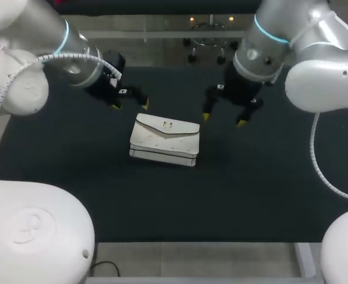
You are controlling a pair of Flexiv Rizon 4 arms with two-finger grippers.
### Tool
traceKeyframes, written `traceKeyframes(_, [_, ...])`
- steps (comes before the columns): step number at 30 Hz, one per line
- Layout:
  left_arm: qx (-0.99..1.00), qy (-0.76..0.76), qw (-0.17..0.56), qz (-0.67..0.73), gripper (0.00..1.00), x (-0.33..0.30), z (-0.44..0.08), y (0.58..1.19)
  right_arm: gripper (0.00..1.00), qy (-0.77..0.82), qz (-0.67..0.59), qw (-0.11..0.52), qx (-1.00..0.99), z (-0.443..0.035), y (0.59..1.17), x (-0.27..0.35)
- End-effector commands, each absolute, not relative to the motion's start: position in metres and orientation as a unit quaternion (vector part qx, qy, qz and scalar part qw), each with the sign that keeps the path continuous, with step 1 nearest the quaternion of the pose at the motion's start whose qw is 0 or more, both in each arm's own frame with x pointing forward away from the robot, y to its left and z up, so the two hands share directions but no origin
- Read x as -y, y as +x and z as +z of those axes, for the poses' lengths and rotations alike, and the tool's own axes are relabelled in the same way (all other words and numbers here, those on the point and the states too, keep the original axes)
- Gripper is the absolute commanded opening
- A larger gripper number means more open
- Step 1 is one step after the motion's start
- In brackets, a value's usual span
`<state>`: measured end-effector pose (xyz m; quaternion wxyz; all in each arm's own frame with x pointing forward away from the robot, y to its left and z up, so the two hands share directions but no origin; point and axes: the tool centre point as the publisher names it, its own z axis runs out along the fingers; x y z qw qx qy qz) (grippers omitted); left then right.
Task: Pick up the bag, open it, inspect its contents, close it, and place it on the opposite side
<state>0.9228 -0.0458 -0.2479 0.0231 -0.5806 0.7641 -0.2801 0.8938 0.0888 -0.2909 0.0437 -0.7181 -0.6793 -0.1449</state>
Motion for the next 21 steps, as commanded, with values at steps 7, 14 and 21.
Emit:
traceKeyframes(7, [-0.734,-0.618,0.084,-0.268,1.0,0.055,-0.249,0.914,1.0,-0.718,-0.191,0.006,0.669,-0.295,0.887,-0.084])
traceKeyframes(14, [-0.688,-0.661,-0.019,-0.3,1.0,0.039,-0.26,0.93,1.0,-0.72,-0.21,0.043,0.66,-0.295,0.886,-0.091])
traceKeyframes(21, [-0.646,-0.682,-0.119,-0.32,1.0,0.019,-0.277,0.948,1.0,-0.725,-0.215,0.091,0.648,-0.299,0.892,-0.096])
